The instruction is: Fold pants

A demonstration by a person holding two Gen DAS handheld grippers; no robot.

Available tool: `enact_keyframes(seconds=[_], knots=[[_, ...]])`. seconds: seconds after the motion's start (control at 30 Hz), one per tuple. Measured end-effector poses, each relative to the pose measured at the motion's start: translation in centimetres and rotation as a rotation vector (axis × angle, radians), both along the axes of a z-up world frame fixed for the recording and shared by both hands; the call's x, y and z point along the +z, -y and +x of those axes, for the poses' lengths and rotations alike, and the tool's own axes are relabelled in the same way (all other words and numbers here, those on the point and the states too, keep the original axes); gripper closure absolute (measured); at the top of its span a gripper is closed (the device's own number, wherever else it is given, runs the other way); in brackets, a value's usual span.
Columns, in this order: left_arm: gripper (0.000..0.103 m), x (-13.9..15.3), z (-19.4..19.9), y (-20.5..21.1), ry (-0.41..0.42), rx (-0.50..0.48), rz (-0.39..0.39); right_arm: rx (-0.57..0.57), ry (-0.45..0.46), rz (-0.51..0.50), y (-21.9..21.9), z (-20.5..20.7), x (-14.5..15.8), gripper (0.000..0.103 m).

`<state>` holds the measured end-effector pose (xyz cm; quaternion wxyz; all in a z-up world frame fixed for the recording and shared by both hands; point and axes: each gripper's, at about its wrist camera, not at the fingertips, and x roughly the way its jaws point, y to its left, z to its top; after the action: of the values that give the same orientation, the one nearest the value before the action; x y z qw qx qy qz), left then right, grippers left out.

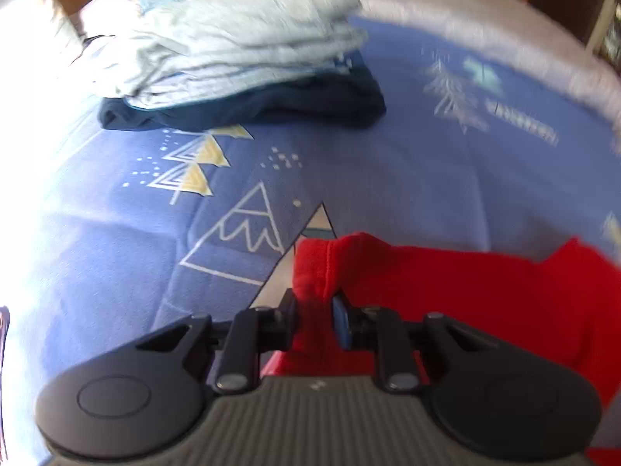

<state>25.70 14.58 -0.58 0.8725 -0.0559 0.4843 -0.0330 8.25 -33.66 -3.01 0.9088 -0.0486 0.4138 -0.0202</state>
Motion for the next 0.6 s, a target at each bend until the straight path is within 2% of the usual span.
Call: enact_keyframes(seconds=[0.03,0.07,0.1,0.2,0.23,0.3,0.33,0.4,0.47,0.5,0.53,0.6], knots=[[0.085,1.0,-0.8,-0.9,0.018,0.015,-0.024,0.004,-0.016,-0.051,-0.3,0.2,0.2,0.097],[0.085,2.3,-1.8,-2.0,0.045,0.032,-0.045,-0.005,0.007,-0.11,-0.8,0.6,0.6,0.096],[0.085,3.4,-2.9,-3.1,0.071,0.042,-0.064,-0.022,0.081,-0.168,-0.8,-0.1,2.0,0.096],[0.085,5.8,-6.8,-6.2,0.12,0.061,-0.153,-0.029,0.394,-0.307,-1.8,-4.2,6.3,0.095],[0.085,6.2,-8.1,-7.1,0.136,0.07,-0.165,-0.011,0.471,-0.355,-2.2,-6.1,7.1,0.095],[0.085,6.7,-11.0,-8.9,0.164,0.095,-0.183,-0.002,0.54,-0.472,-2.8,-9.9,7.2,0.094],[0.085,6.7,-12.2,-9.8,0.166,0.11,-0.204,0.004,0.539,-0.504,-2.8,-11.5,6.7,0.092],[0.085,6.0,-14.4,-11.6,0.146,0.14,-0.271,0.029,0.44,-0.484,-1.9,-14.2,4.8,0.069],[0.085,4.9,-16.1,-12.5,0.116,0.163,-0.322,0.034,0.291,-0.442,-0.6,-15.8,2.3,0.069],[0.085,4.2,-16.7,-12.6,0.103,0.171,-0.324,0.025,0.248,-0.435,-0.1,-16.7,1.3,0.069],[0.085,3.8,-17.2,-12.5,0.094,0.175,-0.317,0.003,0.224,-0.413,0.4,-17.4,0.9,0.069],[0.085,3.3,-17.9,-12.5,0.082,0.185,-0.325,-0.065,0.218,-0.304,1.8,-17.7,1.5,0.068]])
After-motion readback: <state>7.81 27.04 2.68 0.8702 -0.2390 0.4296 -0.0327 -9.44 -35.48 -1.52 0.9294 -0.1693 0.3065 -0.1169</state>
